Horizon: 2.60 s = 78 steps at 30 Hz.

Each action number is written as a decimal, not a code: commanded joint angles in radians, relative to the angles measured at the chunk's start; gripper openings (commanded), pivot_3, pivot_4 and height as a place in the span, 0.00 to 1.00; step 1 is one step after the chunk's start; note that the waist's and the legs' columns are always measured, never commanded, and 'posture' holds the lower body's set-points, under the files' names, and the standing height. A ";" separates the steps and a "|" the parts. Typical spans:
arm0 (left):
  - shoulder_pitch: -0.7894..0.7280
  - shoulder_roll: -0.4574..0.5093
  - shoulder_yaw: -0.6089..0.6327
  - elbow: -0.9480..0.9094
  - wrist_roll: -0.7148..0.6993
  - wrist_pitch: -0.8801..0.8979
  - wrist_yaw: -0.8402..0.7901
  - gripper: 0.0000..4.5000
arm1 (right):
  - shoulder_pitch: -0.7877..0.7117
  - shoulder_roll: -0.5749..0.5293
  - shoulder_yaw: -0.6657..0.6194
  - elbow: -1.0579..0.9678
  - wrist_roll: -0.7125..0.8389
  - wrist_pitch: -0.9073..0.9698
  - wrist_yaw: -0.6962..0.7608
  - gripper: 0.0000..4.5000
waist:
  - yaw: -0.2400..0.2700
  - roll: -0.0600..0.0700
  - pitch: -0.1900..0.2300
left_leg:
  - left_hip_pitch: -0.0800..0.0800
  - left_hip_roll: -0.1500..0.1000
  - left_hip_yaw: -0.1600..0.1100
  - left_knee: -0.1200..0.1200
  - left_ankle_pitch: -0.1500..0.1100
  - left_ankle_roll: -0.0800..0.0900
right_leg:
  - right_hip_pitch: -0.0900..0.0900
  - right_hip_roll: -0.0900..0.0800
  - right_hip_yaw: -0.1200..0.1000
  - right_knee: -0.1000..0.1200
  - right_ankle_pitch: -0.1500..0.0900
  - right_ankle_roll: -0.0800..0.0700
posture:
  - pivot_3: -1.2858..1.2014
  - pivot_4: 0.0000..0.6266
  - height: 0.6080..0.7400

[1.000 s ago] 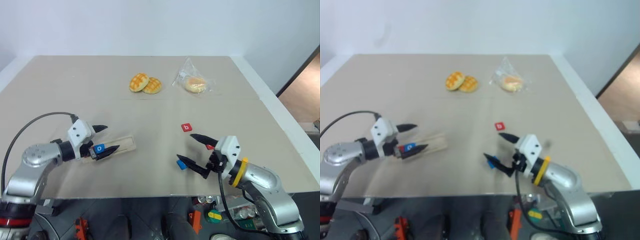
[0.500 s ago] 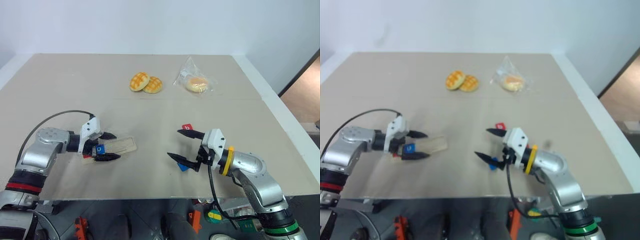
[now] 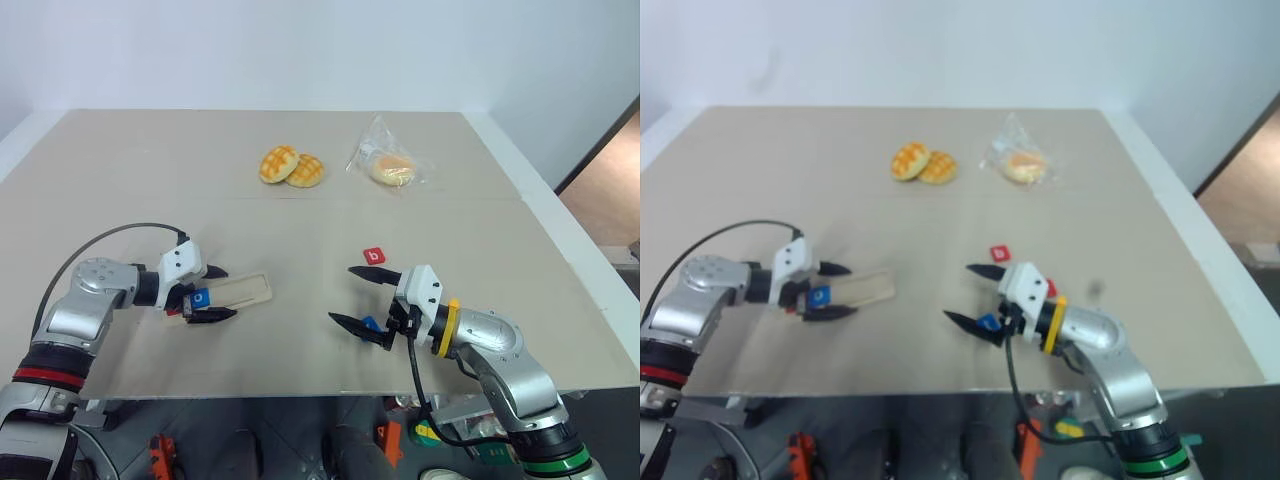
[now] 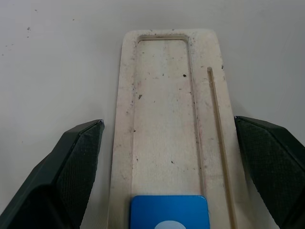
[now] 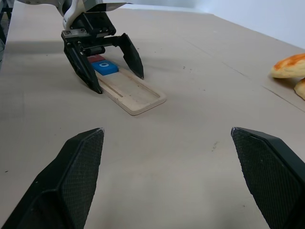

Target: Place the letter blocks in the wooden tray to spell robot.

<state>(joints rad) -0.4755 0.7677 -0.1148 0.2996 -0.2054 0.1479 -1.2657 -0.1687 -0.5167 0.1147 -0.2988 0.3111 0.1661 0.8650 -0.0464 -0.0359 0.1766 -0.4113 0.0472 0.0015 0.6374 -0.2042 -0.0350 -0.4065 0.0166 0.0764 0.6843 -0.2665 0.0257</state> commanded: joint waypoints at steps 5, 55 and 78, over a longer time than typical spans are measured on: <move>0.061 0.013 0.009 0.028 -0.009 0.055 -0.021 0.73 | 0.000 -0.017 -0.023 -0.030 0.008 -0.014 0.007 1.00 | -0.002 0.001 0.000 | 0.003 0.001 0.000 0.000 0.000 0.000 | 0.001 0.001 0.000 0.001 0.000 -0.001 | 0.52 0.24 1.00; -0.250 -0.249 -0.300 -0.042 0.189 0.103 -0.007 0.99 | 0.079 -0.069 -0.074 -0.012 0.004 -0.062 0.020 1.00 | 0.019 0.001 -0.001 | -0.003 -0.002 -0.002 0.004 0.001 0.001 | 0.002 0.001 0.000 0.000 0.001 0.003 | 0.52 0.24 1.00; 0.211 -0.388 0.202 -0.680 -0.220 0.334 0.473 0.99 | -0.307 0.106 -0.089 0.162 -0.065 0.339 -0.378 1.00 | 0.012 0.003 0.001 | -0.007 -0.002 -0.005 0.002 0.001 0.001 | -0.002 -0.002 -0.002 0.000 0.004 -0.004 | 0.52 0.24 1.00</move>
<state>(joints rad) -0.2981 0.4035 0.0498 -0.2981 -0.4383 0.5089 -0.8794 -0.4959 -0.4388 0.0338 -0.0745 0.2682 0.4687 0.5629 -0.0346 -0.0325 0.1772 -0.4187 0.0444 -0.0041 0.6399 -0.2030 -0.0340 -0.4078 0.0141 0.0741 0.6843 -0.2625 0.0216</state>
